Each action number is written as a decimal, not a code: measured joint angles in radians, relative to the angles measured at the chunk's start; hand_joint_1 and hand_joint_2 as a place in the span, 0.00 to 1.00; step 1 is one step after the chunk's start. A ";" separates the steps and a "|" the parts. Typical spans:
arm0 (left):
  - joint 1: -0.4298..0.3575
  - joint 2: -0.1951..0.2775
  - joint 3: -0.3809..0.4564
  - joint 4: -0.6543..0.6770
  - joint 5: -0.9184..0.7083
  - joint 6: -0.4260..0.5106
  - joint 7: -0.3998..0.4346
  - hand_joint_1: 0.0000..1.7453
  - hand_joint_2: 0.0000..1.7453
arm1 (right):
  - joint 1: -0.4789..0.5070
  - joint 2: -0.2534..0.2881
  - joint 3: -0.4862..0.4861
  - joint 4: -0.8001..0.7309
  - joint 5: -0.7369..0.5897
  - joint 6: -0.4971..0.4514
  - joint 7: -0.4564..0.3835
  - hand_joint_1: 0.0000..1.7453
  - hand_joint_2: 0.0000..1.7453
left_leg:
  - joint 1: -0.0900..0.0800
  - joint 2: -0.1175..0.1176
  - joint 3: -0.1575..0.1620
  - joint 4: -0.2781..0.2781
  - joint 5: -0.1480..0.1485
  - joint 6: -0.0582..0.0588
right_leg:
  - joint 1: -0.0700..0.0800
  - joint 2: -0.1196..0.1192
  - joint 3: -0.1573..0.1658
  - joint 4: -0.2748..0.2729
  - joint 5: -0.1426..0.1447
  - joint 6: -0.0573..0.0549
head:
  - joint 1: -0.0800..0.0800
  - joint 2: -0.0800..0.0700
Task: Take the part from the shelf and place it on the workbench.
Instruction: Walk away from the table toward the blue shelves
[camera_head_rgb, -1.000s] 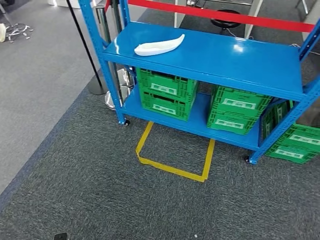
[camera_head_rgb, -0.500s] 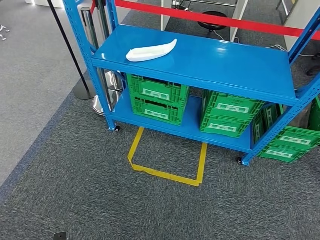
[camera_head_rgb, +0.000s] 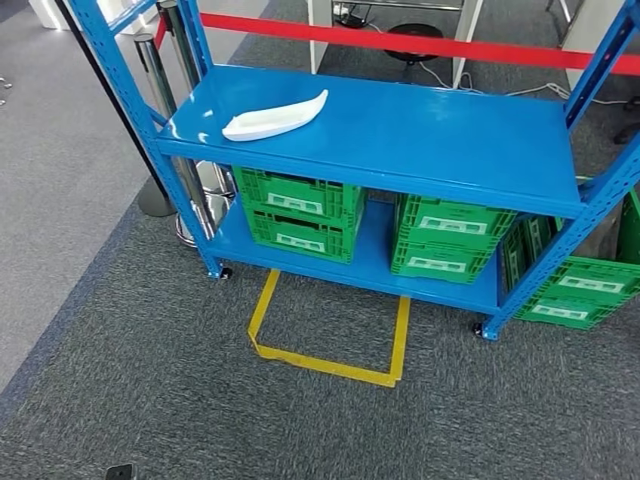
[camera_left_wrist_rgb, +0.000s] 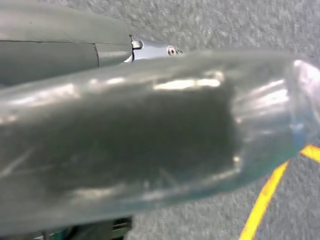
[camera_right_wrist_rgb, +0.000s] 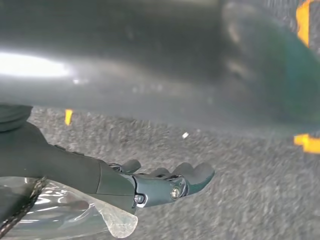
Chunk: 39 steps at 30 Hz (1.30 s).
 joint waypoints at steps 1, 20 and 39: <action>0.000 0.000 0.000 0.000 0.000 0.001 0.000 0.00 0.00 | -0.001 0.000 0.000 0.000 0.002 0.002 -0.001 0.00 0.00 | 0.000 0.000 -0.043 0.058 -0.021 -0.001 | 0.002 -0.002 0.007 0.000 -0.007 -0.002 | 0.000 0.000; 0.004 -0.004 0.002 0.001 0.015 0.030 0.002 0.00 0.00 | 0.025 0.001 0.035 -0.016 -0.059 -0.014 0.019 0.00 0.00 | -0.005 -0.070 -0.009 -0.134 0.109 0.053 | -0.011 0.024 -0.058 0.152 -0.090 0.066 | 0.005 0.000; 0.011 0.000 -0.011 -0.008 0.027 0.042 0.007 0.00 0.00 | 0.064 0.002 0.100 -0.060 -0.138 -0.036 0.060 0.00 0.00 | -0.002 -0.034 -0.110 -0.094 0.170 0.015 | -0.012 0.066 0.100 -0.014 -0.091 0.031 | -0.010 0.000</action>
